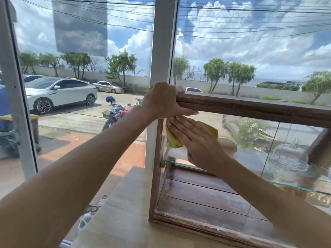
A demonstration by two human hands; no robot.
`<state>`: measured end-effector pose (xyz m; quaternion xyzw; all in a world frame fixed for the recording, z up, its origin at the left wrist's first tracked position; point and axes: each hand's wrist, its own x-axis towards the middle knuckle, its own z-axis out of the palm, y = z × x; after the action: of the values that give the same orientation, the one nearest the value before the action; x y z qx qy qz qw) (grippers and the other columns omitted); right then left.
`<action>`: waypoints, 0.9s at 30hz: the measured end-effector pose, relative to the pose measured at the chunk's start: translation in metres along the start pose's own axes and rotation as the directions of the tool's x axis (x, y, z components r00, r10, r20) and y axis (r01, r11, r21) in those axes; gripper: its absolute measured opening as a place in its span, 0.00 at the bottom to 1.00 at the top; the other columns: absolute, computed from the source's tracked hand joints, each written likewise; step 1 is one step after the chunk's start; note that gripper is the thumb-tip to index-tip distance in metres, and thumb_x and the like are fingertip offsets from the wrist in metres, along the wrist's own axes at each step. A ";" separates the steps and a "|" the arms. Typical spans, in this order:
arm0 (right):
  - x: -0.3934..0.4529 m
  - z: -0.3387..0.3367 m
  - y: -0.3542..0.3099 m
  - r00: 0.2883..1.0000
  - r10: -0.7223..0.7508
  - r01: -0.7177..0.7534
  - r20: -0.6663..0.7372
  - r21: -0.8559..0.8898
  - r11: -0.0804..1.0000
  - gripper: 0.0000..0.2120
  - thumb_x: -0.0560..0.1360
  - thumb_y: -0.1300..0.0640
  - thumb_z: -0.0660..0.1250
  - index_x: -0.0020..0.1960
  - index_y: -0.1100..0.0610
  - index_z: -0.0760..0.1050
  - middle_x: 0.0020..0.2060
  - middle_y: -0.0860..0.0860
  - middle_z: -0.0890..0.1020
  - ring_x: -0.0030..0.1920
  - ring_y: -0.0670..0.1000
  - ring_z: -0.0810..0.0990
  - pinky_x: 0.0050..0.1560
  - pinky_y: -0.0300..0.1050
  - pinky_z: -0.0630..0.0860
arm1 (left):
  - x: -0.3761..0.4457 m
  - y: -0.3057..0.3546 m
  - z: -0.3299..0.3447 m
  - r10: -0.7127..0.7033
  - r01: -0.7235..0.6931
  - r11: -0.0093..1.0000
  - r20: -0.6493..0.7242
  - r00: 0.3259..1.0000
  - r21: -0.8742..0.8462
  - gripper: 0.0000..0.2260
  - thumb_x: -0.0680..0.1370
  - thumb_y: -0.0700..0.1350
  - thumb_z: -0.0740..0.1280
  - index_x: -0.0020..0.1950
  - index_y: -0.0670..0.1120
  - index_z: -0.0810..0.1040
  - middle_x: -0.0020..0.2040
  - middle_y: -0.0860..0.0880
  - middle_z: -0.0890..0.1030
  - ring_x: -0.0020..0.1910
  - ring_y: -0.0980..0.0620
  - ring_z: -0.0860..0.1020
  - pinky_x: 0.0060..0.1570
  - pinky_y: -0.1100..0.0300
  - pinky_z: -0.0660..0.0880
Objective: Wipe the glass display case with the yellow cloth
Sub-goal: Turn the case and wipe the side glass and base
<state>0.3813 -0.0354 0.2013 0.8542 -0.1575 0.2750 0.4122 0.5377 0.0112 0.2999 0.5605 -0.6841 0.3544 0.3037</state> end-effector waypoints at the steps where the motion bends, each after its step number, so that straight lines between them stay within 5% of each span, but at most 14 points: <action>1: 0.005 0.000 -0.001 1.000 -0.011 0.011 0.006 0.004 1.000 0.33 0.66 0.66 0.62 0.72 0.63 0.65 0.72 0.58 0.66 0.73 0.54 0.62 0.76 0.48 0.50 | 0.000 0.000 -0.001 0.003 -0.003 1.000 -0.002 1.000 0.002 0.35 0.62 0.75 0.61 0.52 0.49 0.82 0.34 0.51 0.83 0.35 0.52 0.81 0.46 0.60 0.75; 8: 0.011 0.000 -0.001 0.999 0.005 -0.008 0.033 0.090 0.996 0.36 0.63 0.65 0.66 0.71 0.61 0.65 0.71 0.56 0.68 0.73 0.53 0.63 0.75 0.45 0.48 | -0.002 0.002 -0.001 0.015 -0.015 1.000 -0.039 0.999 -0.009 0.34 0.64 0.72 0.65 0.57 0.47 0.81 0.37 0.48 0.84 0.37 0.50 0.81 0.48 0.60 0.74; 13: -0.002 0.010 -0.015 0.996 -0.014 0.003 0.092 0.123 0.992 0.32 0.68 0.61 0.58 0.73 0.60 0.63 0.74 0.55 0.63 0.75 0.52 0.58 0.75 0.46 0.49 | -0.002 0.002 0.000 0.021 -0.022 0.999 -0.059 0.998 -0.027 0.33 0.64 0.71 0.66 0.57 0.47 0.82 0.36 0.49 0.84 0.36 0.51 0.81 0.45 0.62 0.72; 20: -0.044 0.039 -0.053 0.984 -0.082 0.063 0.156 0.127 0.990 0.33 0.67 0.58 0.61 0.72 0.59 0.63 0.73 0.53 0.62 0.74 0.51 0.58 0.74 0.47 0.49 | 0.000 0.000 0.002 0.011 -0.013 0.999 -0.044 0.999 -0.047 0.37 0.61 0.76 0.60 0.53 0.49 0.83 0.34 0.51 0.83 0.31 0.55 0.77 0.43 0.62 0.75; 27: -0.079 0.067 -0.087 0.956 -0.119 0.065 0.269 0.202 0.977 0.35 0.65 0.58 0.64 0.71 0.57 0.62 0.71 0.51 0.69 0.72 0.48 0.62 0.74 0.45 0.51 | 0.001 0.000 0.002 -0.001 -0.002 0.999 -0.058 0.998 -0.037 0.36 0.61 0.75 0.59 0.52 0.49 0.83 0.34 0.50 0.83 0.32 0.54 0.77 0.45 0.62 0.74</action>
<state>0.3840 -0.0317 0.0657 0.9264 -0.1468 0.1459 0.3146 0.5375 0.0091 0.2994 0.5441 -0.6815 0.3580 0.3337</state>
